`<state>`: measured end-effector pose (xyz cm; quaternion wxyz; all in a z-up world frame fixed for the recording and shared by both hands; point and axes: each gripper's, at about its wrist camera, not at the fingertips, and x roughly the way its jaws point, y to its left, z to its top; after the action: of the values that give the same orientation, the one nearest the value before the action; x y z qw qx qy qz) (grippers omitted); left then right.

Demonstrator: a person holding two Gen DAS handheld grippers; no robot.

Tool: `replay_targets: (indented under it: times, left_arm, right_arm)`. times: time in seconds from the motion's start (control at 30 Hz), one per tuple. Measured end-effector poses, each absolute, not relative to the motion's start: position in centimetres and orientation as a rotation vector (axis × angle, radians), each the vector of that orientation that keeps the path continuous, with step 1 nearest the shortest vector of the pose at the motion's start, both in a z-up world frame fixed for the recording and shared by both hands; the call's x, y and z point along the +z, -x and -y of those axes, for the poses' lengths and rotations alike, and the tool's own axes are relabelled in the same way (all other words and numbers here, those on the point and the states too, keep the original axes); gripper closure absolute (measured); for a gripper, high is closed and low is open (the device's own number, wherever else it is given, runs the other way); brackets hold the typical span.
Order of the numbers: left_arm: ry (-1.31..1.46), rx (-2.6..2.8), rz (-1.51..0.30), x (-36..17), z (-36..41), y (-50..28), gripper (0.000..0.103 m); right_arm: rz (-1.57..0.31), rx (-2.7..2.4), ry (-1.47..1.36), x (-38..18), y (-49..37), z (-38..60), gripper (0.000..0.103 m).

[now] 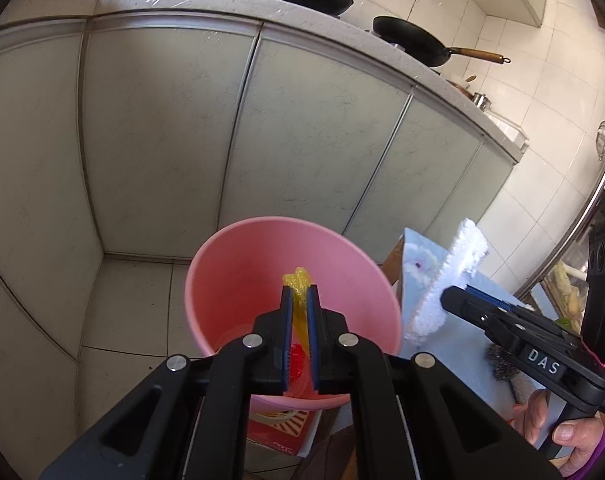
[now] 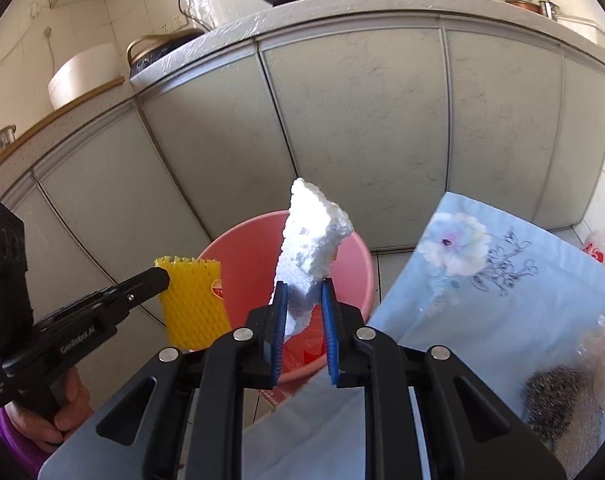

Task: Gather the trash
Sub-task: 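Lift both items over the pink bin and open both tools to release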

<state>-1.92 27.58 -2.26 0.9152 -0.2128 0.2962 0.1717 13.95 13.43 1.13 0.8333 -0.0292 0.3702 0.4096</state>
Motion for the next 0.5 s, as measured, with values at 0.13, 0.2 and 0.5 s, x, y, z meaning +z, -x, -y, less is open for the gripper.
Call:
replay_targets:
  times: [0.13,0.2,0.5]
  left_arm:
    - [0.431,0.365,-0.629,-2.9,-27.5,0.9,0.097]
    - [0.427,0.372,-0.64,-3.4,-27.6,0.6,0.097]
    - [0.427,0.4,-0.663,-3.9,-27.7,0.5,0.088]
  right_arm:
    - [-0.814,0.886,0.07,-0.1,-14.3,-15.1,0.086]
    - [-0.829,0.894,0.084,-0.8,-14.4,-15.8,0.086]
    - [-0.909,0.901,0.09,-2.6,-14.9,-16.9,0.083]
